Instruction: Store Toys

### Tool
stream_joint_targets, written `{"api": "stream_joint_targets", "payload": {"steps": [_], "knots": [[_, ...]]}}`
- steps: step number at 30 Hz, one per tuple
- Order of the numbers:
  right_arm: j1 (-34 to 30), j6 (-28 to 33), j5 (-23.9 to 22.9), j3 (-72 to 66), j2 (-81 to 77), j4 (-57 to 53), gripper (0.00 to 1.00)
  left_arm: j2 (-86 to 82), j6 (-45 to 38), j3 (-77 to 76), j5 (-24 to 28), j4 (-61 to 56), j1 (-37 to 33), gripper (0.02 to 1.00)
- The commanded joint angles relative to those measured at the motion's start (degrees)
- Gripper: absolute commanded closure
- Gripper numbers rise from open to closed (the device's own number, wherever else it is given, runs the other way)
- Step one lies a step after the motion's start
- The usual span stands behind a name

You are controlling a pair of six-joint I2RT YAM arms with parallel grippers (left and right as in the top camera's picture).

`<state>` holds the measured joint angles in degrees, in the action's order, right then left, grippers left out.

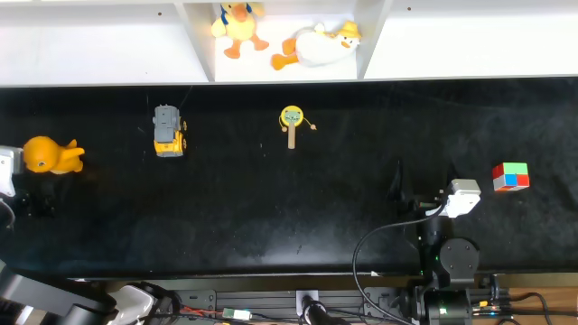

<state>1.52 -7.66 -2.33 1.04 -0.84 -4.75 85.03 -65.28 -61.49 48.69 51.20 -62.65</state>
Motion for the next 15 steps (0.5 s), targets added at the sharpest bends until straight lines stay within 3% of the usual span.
{"api": "stream_joint_targets", "payload": {"steps": [1,15], "knots": [[-0.15,0.17,0.39,-0.76,0.63,0.31,0.005,0.07,4.83,-4.04,-2.45,-0.98,-0.33,0.02],[-0.15,0.17,0.39,-0.76,0.63,0.31,0.007,5.44,13.88,-4.22,-7.37,-7.56,2.73,0.02]]}}
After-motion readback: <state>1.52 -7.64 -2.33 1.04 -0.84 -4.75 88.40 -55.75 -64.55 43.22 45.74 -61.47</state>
